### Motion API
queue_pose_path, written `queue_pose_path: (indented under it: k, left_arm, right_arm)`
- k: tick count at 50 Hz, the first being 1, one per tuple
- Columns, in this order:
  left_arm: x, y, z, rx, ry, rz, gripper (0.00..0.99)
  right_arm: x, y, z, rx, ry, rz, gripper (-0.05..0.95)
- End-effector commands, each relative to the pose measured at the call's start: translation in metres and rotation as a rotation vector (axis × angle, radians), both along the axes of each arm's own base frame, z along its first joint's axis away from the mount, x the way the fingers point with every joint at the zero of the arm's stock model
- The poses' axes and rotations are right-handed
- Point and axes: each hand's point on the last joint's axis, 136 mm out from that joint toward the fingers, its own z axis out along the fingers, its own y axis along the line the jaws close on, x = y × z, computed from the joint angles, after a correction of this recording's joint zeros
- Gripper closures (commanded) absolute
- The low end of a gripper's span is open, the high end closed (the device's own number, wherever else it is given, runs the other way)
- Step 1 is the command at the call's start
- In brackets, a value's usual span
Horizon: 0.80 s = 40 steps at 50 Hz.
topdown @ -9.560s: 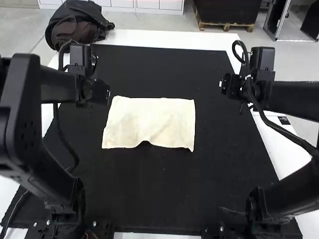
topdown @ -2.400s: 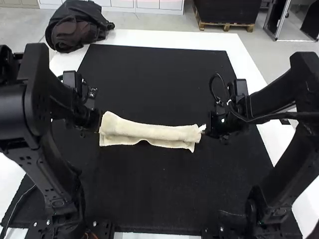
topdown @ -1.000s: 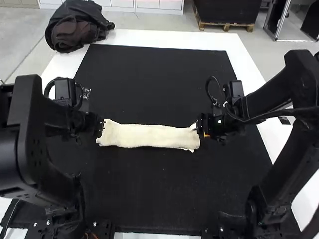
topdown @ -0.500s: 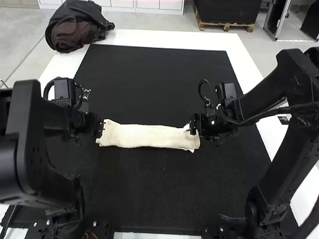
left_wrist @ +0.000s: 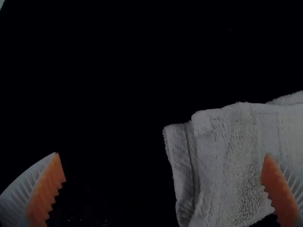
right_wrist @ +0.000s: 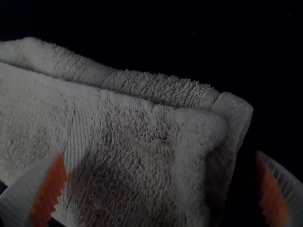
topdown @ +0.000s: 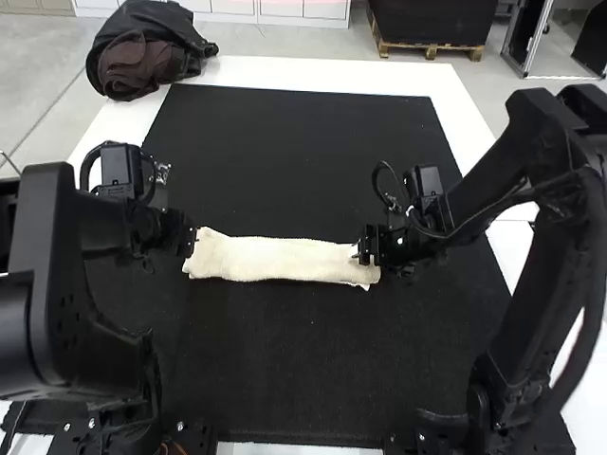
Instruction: Fold the towel.
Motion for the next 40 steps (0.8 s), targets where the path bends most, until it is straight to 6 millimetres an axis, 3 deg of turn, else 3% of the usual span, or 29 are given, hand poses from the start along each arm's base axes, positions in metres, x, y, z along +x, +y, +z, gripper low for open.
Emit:
queue_pose_path:
  k: [1, 2, 7, 8, 19, 33, 40]
  left_arm:
    - [0.013, 0.004, 0.027, -0.011, -0.069, 0.014, 0.026]
    - [0.013, 0.004, 0.027, -0.014, -0.071, 0.017, 0.026]
    - [0.015, 0.004, 0.032, -0.014, -0.075, 0.018, 0.028]
    - [0.016, 0.005, 0.033, -0.015, -0.076, 0.019, 0.028]
    - [0.019, 0.011, 0.043, -0.009, -0.093, 0.035, 0.028]
    - [0.017, 0.031, 0.047, -0.006, -0.094, 0.095, 0.028]
    - [0.017, 0.032, 0.047, -0.006, -0.094, 0.098, 0.028]
  right_arm:
    - [-0.008, 0.018, -0.014, -0.014, 0.029, 0.066, 0.09]
    - [-0.01, 0.02, -0.016, -0.016, 0.035, 0.073, 0.15]
    - [-0.017, 0.029, -0.026, 0.004, 0.064, 0.115, 0.88]
    - [-0.017, 0.031, -0.026, 0.013, 0.067, 0.121, 0.93]
    - [-0.016, 0.019, -0.023, 0.006, 0.093, 0.101, 0.93]
    - [0.017, -0.026, 0.032, 0.041, -0.005, -0.058, 0.93]
    - [0.02, -0.03, 0.055, 0.06, -0.015, -0.062, 0.93]
